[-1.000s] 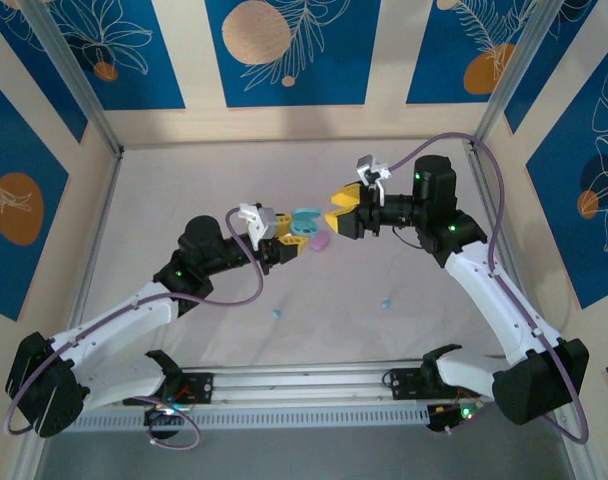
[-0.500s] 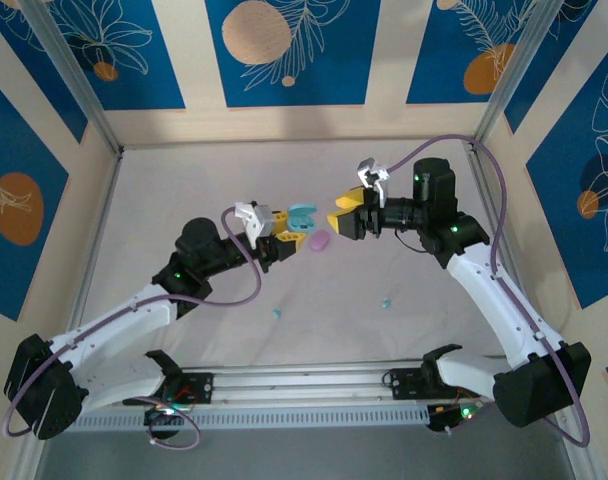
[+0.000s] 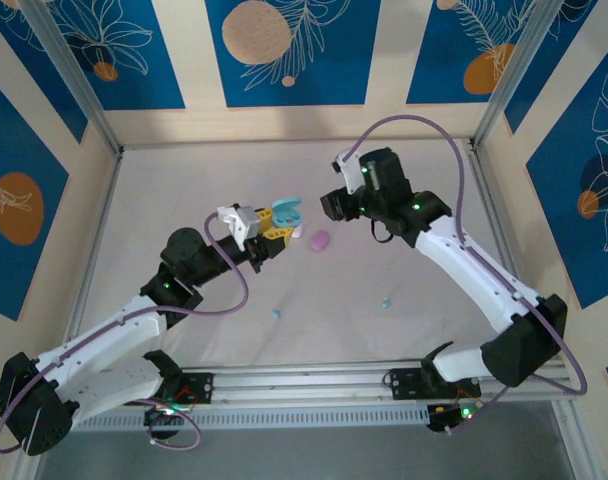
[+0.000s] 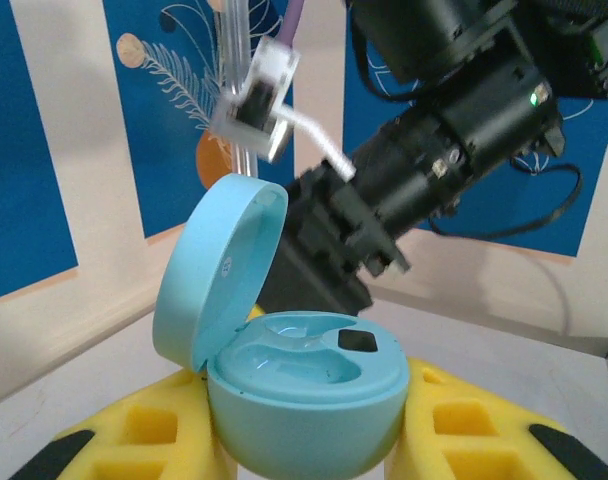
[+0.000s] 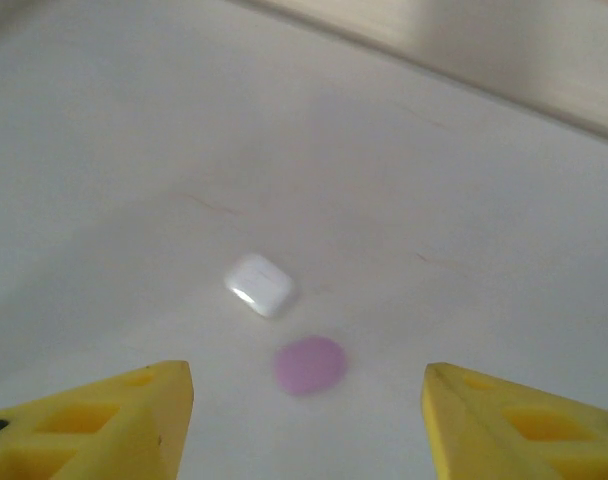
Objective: Insert the wireless bluetooth earbuds into the charging case
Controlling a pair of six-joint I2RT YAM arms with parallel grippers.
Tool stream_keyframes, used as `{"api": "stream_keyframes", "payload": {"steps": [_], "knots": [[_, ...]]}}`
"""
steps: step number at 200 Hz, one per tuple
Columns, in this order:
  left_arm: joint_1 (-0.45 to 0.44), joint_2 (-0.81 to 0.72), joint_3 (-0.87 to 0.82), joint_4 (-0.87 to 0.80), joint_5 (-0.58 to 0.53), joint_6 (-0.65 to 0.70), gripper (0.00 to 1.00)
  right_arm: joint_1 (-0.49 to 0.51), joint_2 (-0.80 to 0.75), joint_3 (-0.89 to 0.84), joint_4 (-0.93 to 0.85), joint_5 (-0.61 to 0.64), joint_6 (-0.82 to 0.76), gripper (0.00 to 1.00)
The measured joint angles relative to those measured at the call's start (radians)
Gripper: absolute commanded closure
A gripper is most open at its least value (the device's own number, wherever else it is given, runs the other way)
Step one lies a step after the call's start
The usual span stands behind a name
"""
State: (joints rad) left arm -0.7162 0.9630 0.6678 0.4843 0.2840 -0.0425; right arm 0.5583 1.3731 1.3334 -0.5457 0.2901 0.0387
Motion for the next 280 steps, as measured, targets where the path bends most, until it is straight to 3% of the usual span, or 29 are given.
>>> {"api": "stream_keyframes", "payload": {"steps": [37,71,88,136,169,208,280], "knots": [[0.0,-0.003,0.0,0.002,-0.043,-0.001,0.7,0.023,0.042,0.0,-0.087,0.258,0.087,0.37],[0.0,-0.048,-0.031,0.0,-0.09,-0.008,0.7,-0.003,0.043,0.0,-0.156,0.311,0.208,0.37],[0.0,-0.066,-0.04,-0.005,-0.109,-0.009,0.7,-0.042,0.041,-0.023,-0.168,0.256,0.272,0.38],[0.0,-0.073,-0.076,-0.012,-0.125,-0.035,0.7,-0.24,0.009,-0.265,-0.164,-0.064,0.439,0.44],[0.0,-0.073,-0.115,-0.013,-0.129,-0.042,0.7,-0.294,0.009,-0.344,-0.173,-0.193,0.499,0.46],[0.0,-0.065,-0.127,-0.012,-0.128,-0.033,0.7,-0.328,0.009,-0.402,-0.167,-0.248,0.563,0.51],[0.0,-0.015,-0.127,0.004,-0.112,-0.026,0.7,-0.365,-0.038,-0.597,-0.131,-0.257,0.686,0.51]]}}
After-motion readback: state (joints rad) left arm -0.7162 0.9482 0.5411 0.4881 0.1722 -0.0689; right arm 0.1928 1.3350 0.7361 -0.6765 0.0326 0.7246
